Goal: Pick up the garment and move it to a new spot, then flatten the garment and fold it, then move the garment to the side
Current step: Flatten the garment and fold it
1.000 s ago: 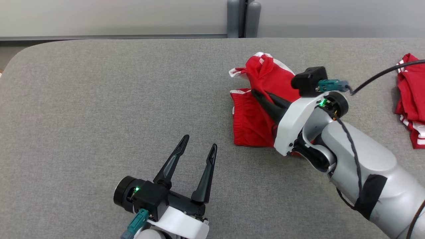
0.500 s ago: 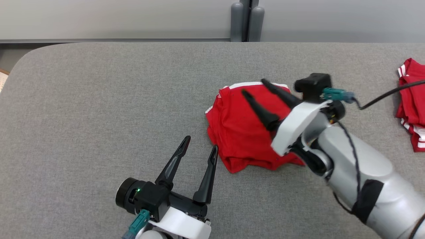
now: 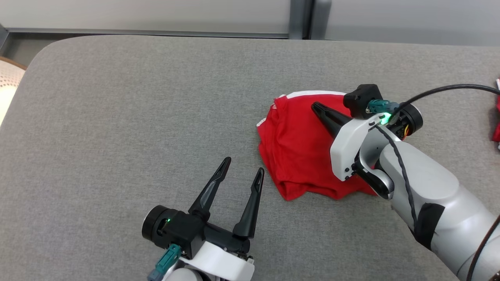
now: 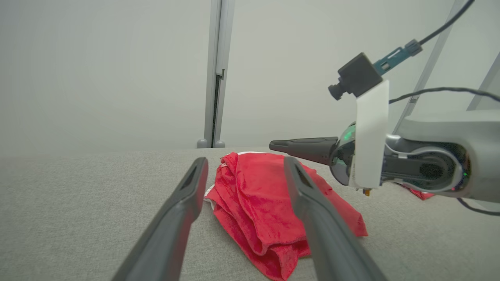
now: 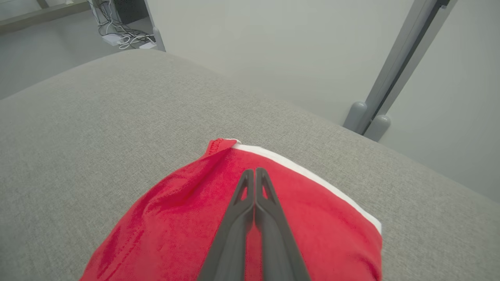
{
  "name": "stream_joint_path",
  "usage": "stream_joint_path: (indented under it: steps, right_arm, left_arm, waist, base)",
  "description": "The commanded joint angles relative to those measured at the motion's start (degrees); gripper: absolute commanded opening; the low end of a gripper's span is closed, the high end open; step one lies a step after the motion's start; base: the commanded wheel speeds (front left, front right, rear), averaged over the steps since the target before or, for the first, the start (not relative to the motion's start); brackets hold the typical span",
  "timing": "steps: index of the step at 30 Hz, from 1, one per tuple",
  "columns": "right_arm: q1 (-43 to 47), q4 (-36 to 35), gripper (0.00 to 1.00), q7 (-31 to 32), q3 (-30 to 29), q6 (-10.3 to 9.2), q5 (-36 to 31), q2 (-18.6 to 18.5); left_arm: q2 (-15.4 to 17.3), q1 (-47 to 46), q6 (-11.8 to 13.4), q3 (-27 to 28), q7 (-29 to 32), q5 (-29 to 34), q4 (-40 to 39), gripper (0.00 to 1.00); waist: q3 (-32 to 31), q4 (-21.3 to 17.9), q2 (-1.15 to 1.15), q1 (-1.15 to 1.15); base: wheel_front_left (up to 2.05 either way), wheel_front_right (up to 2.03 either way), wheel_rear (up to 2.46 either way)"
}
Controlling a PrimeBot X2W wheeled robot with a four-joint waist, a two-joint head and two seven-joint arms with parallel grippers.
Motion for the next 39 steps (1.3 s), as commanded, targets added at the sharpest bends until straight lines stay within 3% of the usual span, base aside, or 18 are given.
stream_joint_path:
  steps: [1,11,17,21,27,32,39]
  right_arm:
    - [-1.5,3.3,0.00,1.7,0.8,-0.02,-1.3,0.9]
    - [-4.6,14.4,0.00,1.0,2.3,-0.03,-3.7,7.5]
    - [-3.1,13.8,0.00,0.6,6.8,-0.03,-0.1,10.8]
    - [-4.7,12.5,0.00,-1.2,8.3,-0.03,2.8,10.2]
    - [-8.6,20.4,0.00,-4.7,6.0,-0.02,1.4,8.2]
    - [-10.7,27.4,0.00,-2.3,4.7,-0.02,0.5,8.2]
    - [-11.0,29.9,0.00,0.8,4.5,-0.02,-0.1,9.8]
  left_arm:
    - [0.2,-1.6,0.2,-0.2,-0.1,-0.4,0.0,1.00]
    - [0.1,-2.4,0.6,-2.1,-0.1,-1.9,0.3,1.00]
    - [0.2,-2.5,1.1,-2.8,-0.1,-2.4,0.6,1.00]
    - [0.2,-2.6,1.4,-2.8,-0.1,-2.5,0.3,1.00]
    - [0.2,-2.4,1.3,-3.0,-0.1,-2.7,0.1,1.00]
    - [0.2,-3.1,1.1,-4.1,-0.1,-3.4,-0.2,1.00]
    - [0.2,-3.6,1.3,-4.9,-0.1,-4.2,0.1,1.00]
  waist:
    - [1.2,2.1,0.00,0.00]
    - [2.4,7.1,0.00,0.00]
    - [2.0,7.9,0.00,0.00]
    - [1.8,7.4,0.00,0.00]
    - [2.0,6.7,0.00,0.00]
    - [3.0,7.8,0.00,0.00]
    - [4.3,11.1,0.00,0.00]
  base:
    - [0.00,0.00,0.00]
    - [0.00,0.00,0.00]
    - [0.00,0.00,0.00]
    - [0.00,0.00,0.00]
    - [0.00,0.00,0.00]
    - [0.00,0.00,0.00]
    - [0.00,0.00,0.00]
